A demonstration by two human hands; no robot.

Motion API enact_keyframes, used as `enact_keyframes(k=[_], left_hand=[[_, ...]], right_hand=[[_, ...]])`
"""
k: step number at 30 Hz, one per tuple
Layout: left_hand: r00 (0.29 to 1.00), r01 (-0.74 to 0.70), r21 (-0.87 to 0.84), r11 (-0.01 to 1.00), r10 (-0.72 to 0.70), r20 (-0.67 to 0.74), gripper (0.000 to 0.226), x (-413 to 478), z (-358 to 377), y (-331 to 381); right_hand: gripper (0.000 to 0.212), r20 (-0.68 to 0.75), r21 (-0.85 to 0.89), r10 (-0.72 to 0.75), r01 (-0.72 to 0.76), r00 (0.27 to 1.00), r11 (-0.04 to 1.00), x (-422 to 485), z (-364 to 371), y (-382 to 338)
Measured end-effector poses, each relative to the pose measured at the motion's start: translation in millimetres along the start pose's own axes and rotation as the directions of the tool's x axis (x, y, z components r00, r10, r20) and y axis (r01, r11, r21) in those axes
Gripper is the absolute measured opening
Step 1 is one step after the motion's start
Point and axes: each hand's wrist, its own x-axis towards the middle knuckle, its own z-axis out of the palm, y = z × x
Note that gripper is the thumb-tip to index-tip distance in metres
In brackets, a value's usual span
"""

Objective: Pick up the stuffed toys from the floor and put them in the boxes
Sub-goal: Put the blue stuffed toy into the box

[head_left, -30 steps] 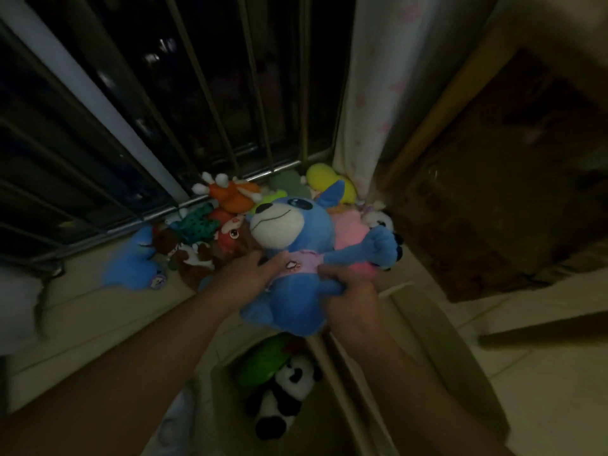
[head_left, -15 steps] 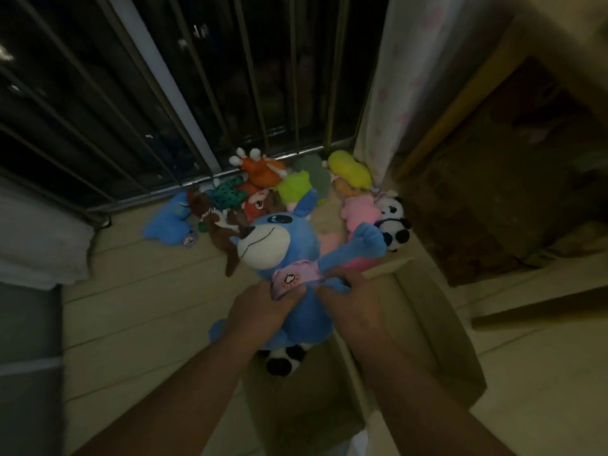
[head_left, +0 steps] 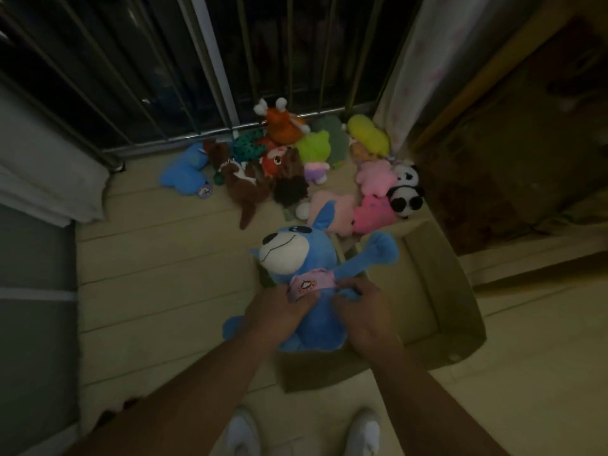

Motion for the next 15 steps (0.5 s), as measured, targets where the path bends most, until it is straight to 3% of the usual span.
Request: enact_keyframes(k=[8, 15], left_hand=[[0.998, 0.063, -0.050, 0.997, -0.064, -0.022, 0.042, -19.7, 58.2, -9.3], [0.990, 0.047, 0.039, 0.998, -0.041, -0.133, 0.037, -30.6, 79.9, -4.5]], right_hand=[[0.018, 0.092, -0.070, 0.013, -0.006, 0.996, 0.997, -6.5, -27.1, 48.1], [0.026, 0.090, -0.242, -0.027, 0.049, 0.996, 0.969, -10.4, -56.6, 81.6]])
